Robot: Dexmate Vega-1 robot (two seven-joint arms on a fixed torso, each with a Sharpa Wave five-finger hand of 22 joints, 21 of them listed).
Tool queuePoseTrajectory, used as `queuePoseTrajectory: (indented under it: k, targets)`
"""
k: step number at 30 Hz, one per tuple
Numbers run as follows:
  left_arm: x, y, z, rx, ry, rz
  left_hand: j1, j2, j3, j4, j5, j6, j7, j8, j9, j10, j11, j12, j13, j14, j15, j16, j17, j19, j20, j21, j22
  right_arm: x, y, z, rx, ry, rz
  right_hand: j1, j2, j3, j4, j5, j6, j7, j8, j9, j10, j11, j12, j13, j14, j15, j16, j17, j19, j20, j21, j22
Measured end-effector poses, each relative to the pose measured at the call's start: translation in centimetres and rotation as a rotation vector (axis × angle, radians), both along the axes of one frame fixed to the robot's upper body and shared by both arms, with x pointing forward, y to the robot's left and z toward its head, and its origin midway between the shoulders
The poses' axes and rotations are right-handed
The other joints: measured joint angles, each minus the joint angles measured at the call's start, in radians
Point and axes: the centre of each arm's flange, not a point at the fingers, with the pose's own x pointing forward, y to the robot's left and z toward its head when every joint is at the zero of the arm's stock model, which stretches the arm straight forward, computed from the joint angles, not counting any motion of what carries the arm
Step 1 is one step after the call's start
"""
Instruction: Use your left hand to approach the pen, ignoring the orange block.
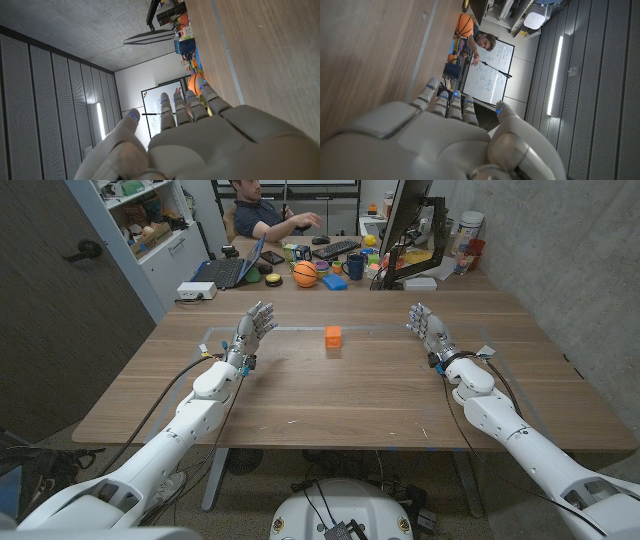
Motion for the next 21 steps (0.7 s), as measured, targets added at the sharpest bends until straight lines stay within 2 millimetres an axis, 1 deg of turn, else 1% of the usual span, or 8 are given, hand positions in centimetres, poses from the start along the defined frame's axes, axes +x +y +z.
queuePoseTrajectory:
  k: [14,21]
  targets:
    - [-0.08,0.40,0.29,-0.005,-0.016,0.000,0.000,0.000,0.000,0.000,0.000,0.000,0.000,0.000,0.000,0.000,0.000,0.000,0.000,0.000,0.000,0.000,0.000,0.004,0.004,0.000,0.000,-0.04,0.53,0.22,-0.004,0.000,0.002,0.000,0.000,0.000,0.000,0.000,0.000,0.000,0.000,0.000,0.000,0.000,0.000,0.000,0.004,0.003,0.000,0.000,0.004,0.004,0.000,0.000]
    - [-0.64,0.60,0.56,0.000,-0.043,0.016,0.000,0.000,0.000,0.000,0.000,0.000,0.000,0.000,0.000,0.000,0.000,0.000,0.000,0.000,0.000,0.000,0.000,0.004,0.004,0.000,0.000,0.00,0.86,0.31,-0.008,-0.003,0.010,0.000,0.000,0.000,0.000,0.000,0.000,0.000,0.000,0.000,0.000,0.000,0.000,0.000,0.004,0.003,0.000,0.000,0.004,0.003,0.000,0.000]
